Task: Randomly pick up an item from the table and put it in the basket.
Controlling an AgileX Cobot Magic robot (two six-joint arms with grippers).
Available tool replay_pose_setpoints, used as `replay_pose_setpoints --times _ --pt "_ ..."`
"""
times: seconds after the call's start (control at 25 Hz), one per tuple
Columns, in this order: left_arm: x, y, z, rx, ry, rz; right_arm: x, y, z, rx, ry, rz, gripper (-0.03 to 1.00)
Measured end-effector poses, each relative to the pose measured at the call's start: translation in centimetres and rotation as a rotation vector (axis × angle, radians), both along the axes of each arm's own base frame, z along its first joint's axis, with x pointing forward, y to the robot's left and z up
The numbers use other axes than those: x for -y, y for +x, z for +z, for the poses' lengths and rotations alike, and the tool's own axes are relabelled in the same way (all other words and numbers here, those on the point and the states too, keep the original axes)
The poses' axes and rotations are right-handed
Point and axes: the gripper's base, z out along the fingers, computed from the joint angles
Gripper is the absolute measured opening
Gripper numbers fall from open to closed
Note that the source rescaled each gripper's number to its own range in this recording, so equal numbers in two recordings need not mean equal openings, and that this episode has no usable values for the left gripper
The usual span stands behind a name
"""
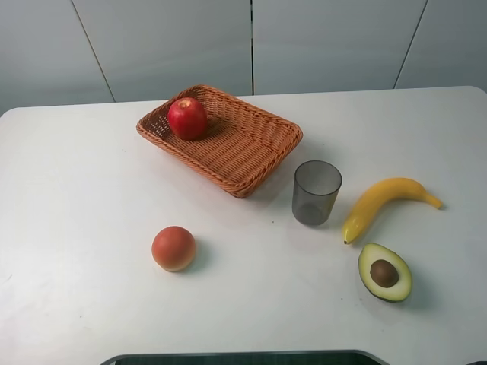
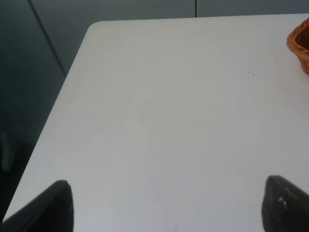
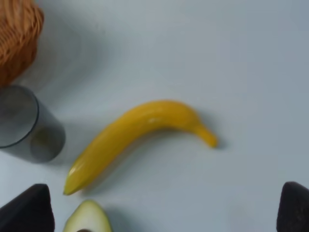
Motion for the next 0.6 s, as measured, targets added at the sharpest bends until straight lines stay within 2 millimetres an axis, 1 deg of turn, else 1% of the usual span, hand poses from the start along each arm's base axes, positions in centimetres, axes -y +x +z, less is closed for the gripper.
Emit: replay_pose_setpoints --times 0.12,0.44,0.6 --pt "0.0 0.0 0.0 0.0 0.0 0.0 0.2 -2.0 0.6 0.078 -0.012 0.003 1.0" --pt "0.0 0.0 0.0 0.0 0.0 0.0 0.5 -6.3 -0.7 0.205 -0.023 0.025 1.0" --pt "0.0 0.0 0.0 0.0 0.0 0.0 0.3 -7.8 -1.5 0.269 -0.015 0.063 1.0"
